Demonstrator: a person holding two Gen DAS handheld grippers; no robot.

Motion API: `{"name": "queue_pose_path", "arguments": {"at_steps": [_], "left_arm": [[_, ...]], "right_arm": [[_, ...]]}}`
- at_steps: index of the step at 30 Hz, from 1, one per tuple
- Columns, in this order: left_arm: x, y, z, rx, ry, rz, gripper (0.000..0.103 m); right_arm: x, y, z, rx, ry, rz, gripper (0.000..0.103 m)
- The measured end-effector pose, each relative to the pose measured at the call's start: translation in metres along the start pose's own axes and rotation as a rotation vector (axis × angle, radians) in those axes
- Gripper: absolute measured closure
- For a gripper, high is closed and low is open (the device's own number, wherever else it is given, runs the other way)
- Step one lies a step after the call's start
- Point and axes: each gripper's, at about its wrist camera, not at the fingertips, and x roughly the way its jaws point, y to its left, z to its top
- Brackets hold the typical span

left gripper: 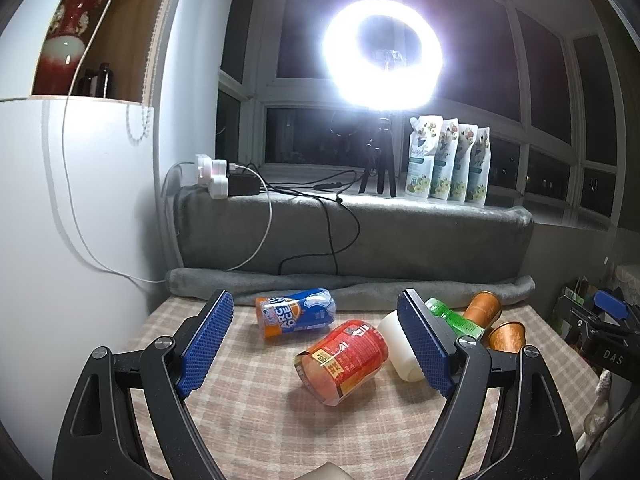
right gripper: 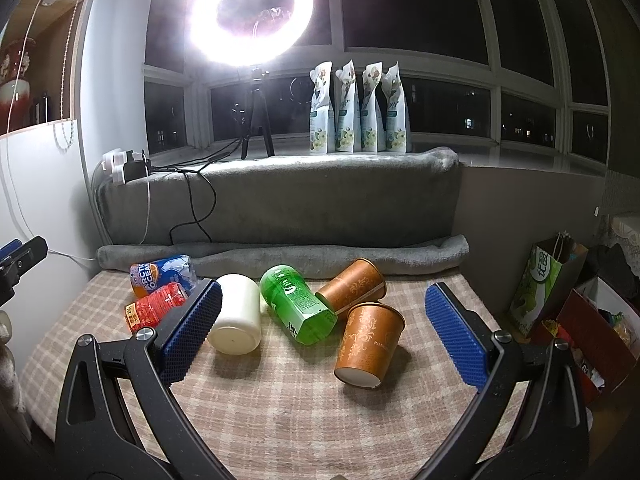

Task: Flip cup upright
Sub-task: 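Move the right gripper to the lying orange paper cup and close on it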

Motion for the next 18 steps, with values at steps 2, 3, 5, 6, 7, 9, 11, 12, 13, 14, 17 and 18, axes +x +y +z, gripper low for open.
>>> {"name": "queue_pose_path", "arguments": {"at_steps": [2,3,5,6,7,9,11,12,13,14,17,18], "left_arm": [[0.002,-0.001,-0.002,0.001,0.008,-0.004,0.019],[0.003,0.0,-0.002,0.001,0.012,-0.006,0.019],[0.005,0.0,-0.003,0.0,0.022,-0.012,0.019],[0.006,-0.001,-0.004,0.001,0.029,-0.017,0.019],[0.008,-0.001,-0.005,0.001,0.037,-0.021,0.019],[0.01,-0.001,-0.008,0.003,0.054,-0.033,0.019],[0.013,-0.003,-0.011,0.005,0.076,-0.047,0.019],[0.015,-0.004,-0.014,0.005,0.091,-0.054,0.019],[0.017,-0.004,-0.016,0.004,0.104,-0.061,0.019],[0.018,-0.004,-0.018,0.002,0.114,-0.065,0.019],[0.023,-0.005,-0.023,-0.005,0.148,-0.08,0.019],[0.024,-0.005,-0.025,-0.006,0.157,-0.083,0.019]], "right_arm": [[0.005,-0.005,0.004,0.009,0.026,0.005,0.0],[0.006,-0.006,0.004,0.011,0.035,0.007,0.0],[0.011,-0.009,0.005,0.016,0.057,0.014,0.0],[0.016,-0.013,0.006,0.028,0.082,0.026,0.0],[0.021,-0.017,0.006,0.043,0.108,0.039,0.0],[0.028,-0.024,0.004,0.066,0.148,0.058,0.0],[0.036,-0.032,0.002,0.093,0.185,0.076,0.0],[0.041,-0.036,0.001,0.106,0.202,0.084,0.0],[0.046,-0.039,0.0,0.117,0.22,0.094,0.0],[0.052,-0.043,-0.001,0.128,0.24,0.102,0.0],[0.068,-0.056,-0.001,0.173,0.289,0.122,0.0],[0.073,-0.061,0.0,0.188,0.304,0.127,0.0]]}}
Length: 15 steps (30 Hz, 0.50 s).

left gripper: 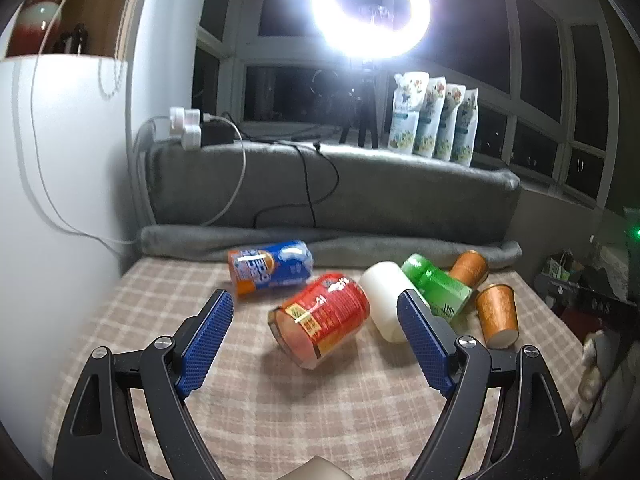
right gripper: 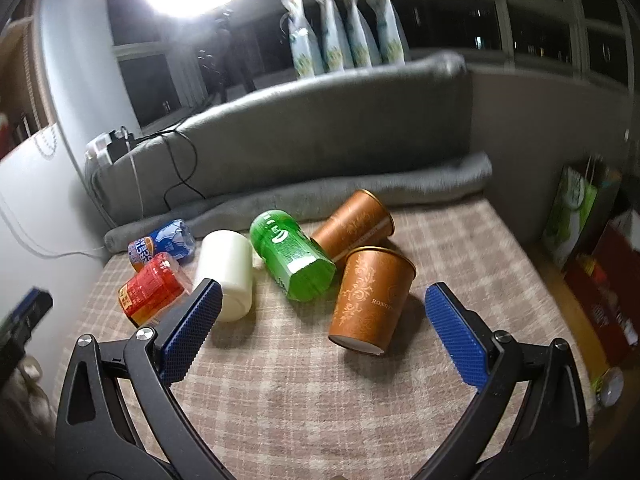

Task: Flip cup upright
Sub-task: 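Move the right gripper to the lying orange paper cup and close on it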

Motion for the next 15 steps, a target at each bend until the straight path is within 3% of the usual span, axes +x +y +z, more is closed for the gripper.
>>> {"name": "queue_pose_path", "arguments": {"at_steps": [10,15], "left_arm": [[0.01,0.005,-0.007,-0.011,0.042,0.003,0.019],[0.013,0.009,-0.008,-0.02,0.052,-0.002,0.019]], "right_arm": [[0.068,-0.053,0.051,0.249,0.196,0.093,0.0],[0.112,-0.059,0.064,0.302,0.302,0.088,0.005]]}}
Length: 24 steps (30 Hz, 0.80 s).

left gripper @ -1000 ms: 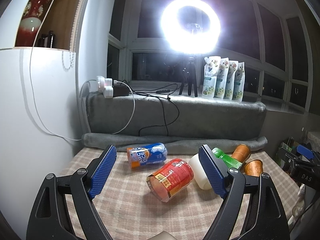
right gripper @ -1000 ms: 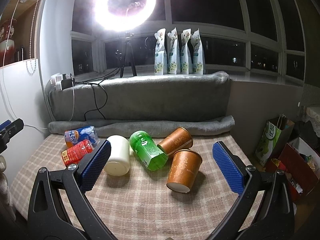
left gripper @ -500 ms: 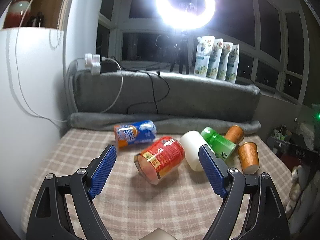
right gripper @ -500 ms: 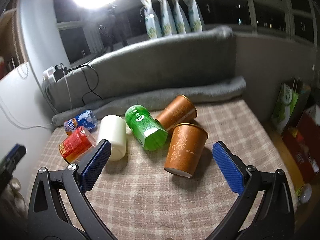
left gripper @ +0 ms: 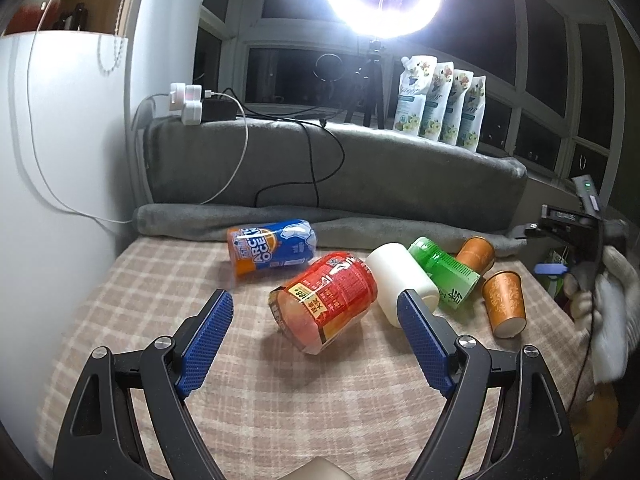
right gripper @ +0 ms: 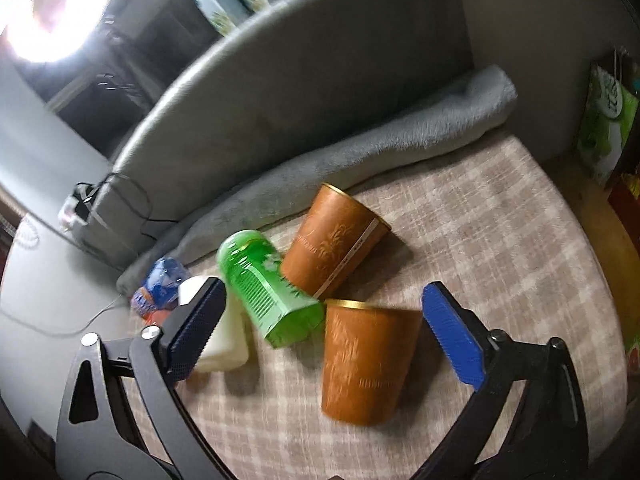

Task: Flip cup upright
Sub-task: 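Move the right gripper to the lying orange paper cup and close on it, then lift the orange paper cup with the right gripper and rotate it rim-up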

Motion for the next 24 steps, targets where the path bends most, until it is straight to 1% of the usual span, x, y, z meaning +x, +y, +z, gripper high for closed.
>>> {"name": "queue_pose_path", "arguments": {"at_steps": [3,9,13,18,24], "left_arm": [[0.002,0.004,-0.001,-0.009,0.006,-0.002,0.019],[0.003,0.01,-0.004,-0.023,0.021,-0.004,0.019],[0.005,0.013,-0.005,-0.03,0.025,-0.001,0.019],[0.009,0.019,-0.005,-0.043,0.029,0.009,0.019],[0.012,0.025,-0.004,-0.058,0.029,0.021,0.019]], "right_arm": [[0.023,-0.002,0.014,0.035,0.05,-0.03,0.006],[0.058,0.003,0.036,0.059,0.112,-0.064,0.006],[0.077,0.005,0.042,0.067,0.152,-0.102,0.011],[0.098,0.004,0.048,0.096,0.185,-0.116,0.012],[0.125,0.011,0.046,0.108,0.224,-0.142,0.021]]}}
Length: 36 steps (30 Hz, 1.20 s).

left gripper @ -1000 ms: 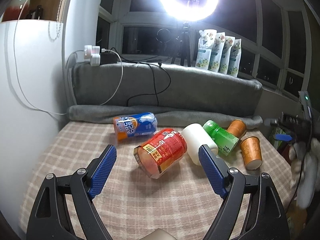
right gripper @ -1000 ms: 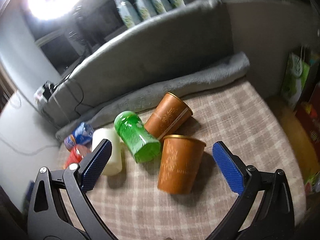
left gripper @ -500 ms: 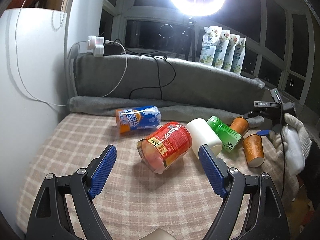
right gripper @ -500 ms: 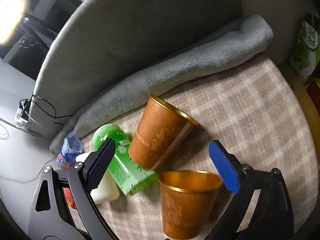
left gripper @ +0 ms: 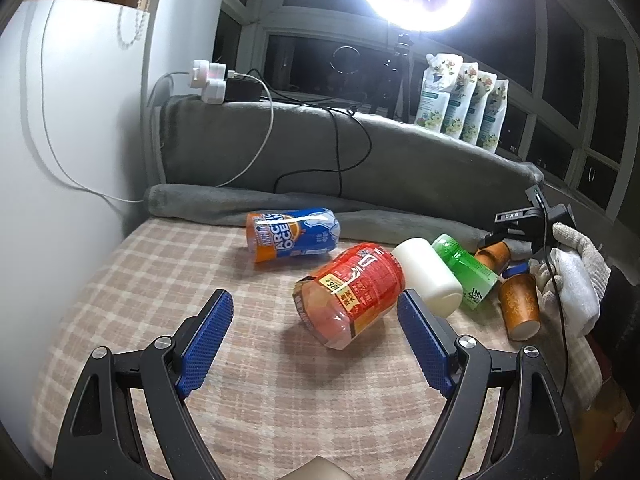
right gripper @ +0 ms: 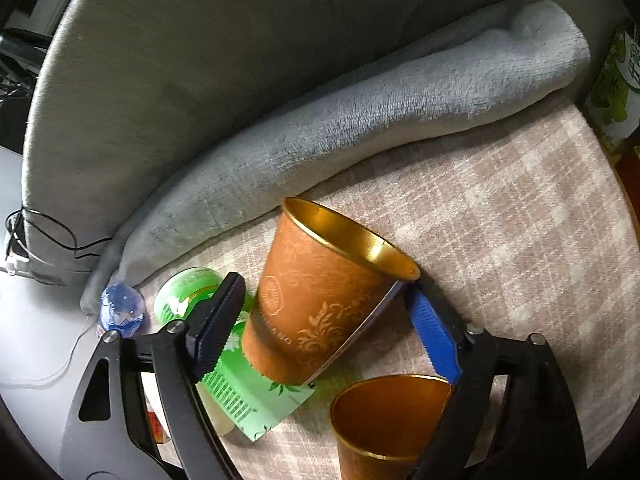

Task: Flip cup upright
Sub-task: 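Lift the orange paper cup with the right gripper and rotate it rim-up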

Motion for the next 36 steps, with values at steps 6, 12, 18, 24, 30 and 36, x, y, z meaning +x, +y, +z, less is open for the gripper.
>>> {"name": "queue_pose_path", "arguments": {"at_steps": [6,12,18,24,30,36], "left_arm": [[0.0,0.005,0.001,-0.005,-0.005,0.008,0.019],[-0.001,0.004,0.001,-0.003,-0.007,0.013,0.019],[-0.002,0.004,0.004,0.002,-0.013,0.011,0.019],[-0.005,0.003,0.005,0.011,-0.02,0.016,0.019],[-0.01,0.001,0.006,0.023,-0.024,0.019,0.019],[-0.007,0.006,0.006,-0.006,0.012,-0.005,0.019]], "right_arm": [[0.009,0.001,0.002,0.01,0.003,0.015,0.026],[-0.002,0.006,0.003,-0.019,-0.036,0.021,0.032],[-0.015,0.009,0.004,-0.038,-0.088,0.032,0.033],[-0.05,0.016,0.005,-0.096,-0.152,0.067,0.033],[-0.089,0.034,-0.011,-0.197,-0.201,0.124,0.033],[-0.126,0.041,-0.059,-0.339,-0.173,0.191,0.033]]}}
